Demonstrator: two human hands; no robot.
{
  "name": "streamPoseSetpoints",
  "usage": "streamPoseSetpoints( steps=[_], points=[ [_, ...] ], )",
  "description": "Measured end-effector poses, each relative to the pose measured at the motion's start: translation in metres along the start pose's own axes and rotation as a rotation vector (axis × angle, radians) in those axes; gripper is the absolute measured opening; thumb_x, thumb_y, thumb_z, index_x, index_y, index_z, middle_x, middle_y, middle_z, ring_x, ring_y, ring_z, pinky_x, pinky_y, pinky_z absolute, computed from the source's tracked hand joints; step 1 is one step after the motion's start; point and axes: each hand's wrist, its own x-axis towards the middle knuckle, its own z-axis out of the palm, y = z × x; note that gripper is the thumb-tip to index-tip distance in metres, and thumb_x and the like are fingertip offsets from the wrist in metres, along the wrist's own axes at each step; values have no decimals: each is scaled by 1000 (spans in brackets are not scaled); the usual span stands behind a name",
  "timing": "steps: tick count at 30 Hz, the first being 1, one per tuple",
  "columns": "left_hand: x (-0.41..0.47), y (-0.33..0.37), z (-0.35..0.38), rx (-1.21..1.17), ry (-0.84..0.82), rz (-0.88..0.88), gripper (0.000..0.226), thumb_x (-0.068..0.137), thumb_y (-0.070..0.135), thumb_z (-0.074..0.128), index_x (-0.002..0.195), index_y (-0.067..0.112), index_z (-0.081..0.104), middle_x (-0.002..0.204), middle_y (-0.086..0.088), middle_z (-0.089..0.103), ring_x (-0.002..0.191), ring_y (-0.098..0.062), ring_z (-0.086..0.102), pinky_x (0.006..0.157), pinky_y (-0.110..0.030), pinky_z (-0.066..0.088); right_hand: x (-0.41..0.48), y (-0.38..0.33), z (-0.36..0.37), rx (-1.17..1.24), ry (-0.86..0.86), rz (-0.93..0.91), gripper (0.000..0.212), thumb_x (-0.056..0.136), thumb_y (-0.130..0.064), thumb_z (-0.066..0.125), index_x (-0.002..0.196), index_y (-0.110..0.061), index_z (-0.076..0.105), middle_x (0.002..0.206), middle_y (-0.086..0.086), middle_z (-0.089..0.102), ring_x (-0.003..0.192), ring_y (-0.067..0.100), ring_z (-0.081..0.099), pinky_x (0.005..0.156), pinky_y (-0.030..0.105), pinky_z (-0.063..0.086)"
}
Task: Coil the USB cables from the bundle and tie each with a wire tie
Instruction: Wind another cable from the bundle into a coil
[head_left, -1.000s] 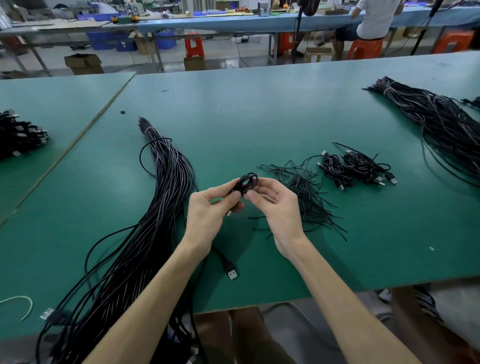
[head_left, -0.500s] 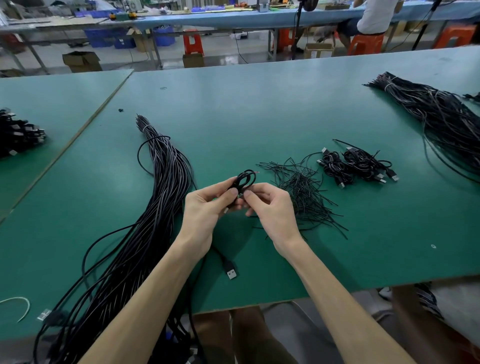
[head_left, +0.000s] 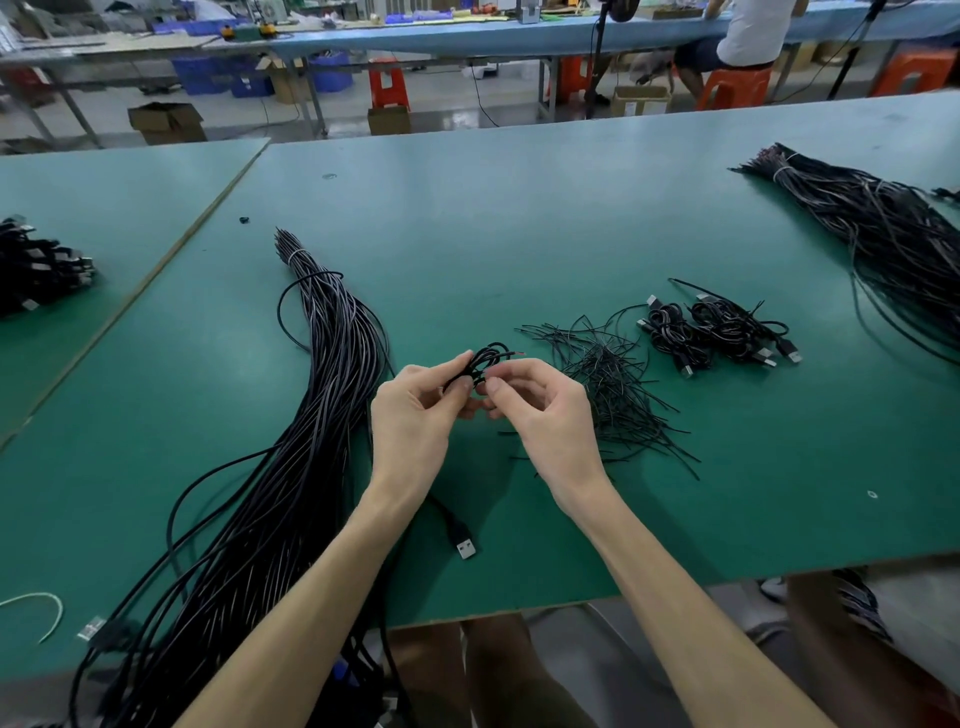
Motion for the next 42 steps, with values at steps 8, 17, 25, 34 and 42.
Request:
streamPoseSetpoints(
  steps=[8, 17, 25, 34, 42],
  points=[
    [-7, 6, 5, 175, -25, 110, 32, 94, 2, 71, 116, 24, 76, 91, -6, 64, 73, -11, 70, 80, -20, 56, -1, 0, -1, -93, 18, -38, 5, 91, -13, 76, 94, -16, 75, 85, -2, 78, 82, 16, 75, 82, 34, 61],
    [-11, 8, 10, 259, -26, 122, 28, 94, 9, 73, 118, 23, 76, 90, -3, 65, 80, -24, 70, 85, -37, 58, -2, 0, -1, -193, 65, -88, 9, 94, -15, 74, 88, -20, 71, 79, -10, 75, 76, 9, 72, 76, 22, 57],
    [-11, 7, 11, 289, -32, 128, 28, 94, 7, 73, 120, 16, 76, 89, -3, 63, 76, -17, 71, 81, -21, 56, -6, -1, 7, -415, 149, -236, 10, 95, -9, 70, 97, -19, 67, 80, -11, 69, 78, 7, 67, 75, 24, 56],
    [-8, 3, 9, 414, -146, 187, 33, 98, 9, 68, 128, 20, 71, 89, -1, 55, 78, -6, 54, 77, -12, 44, -6, -2, 8, -559, 110, -239, 19, 94, -6, 64, 99, -23, 61, 79, -9, 63, 75, 10, 60, 75, 35, 53],
    [0, 1, 6, 103, -50, -25, 25, 95, 0, 67, 116, 9, 76, 89, -8, 77, 66, -18, 72, 74, -32, 61, -6, -1, 10, -447, 113, -195, 8, 94, -12, 72, 97, -17, 68, 86, -11, 71, 83, 5, 69, 80, 25, 58]
  ],
)
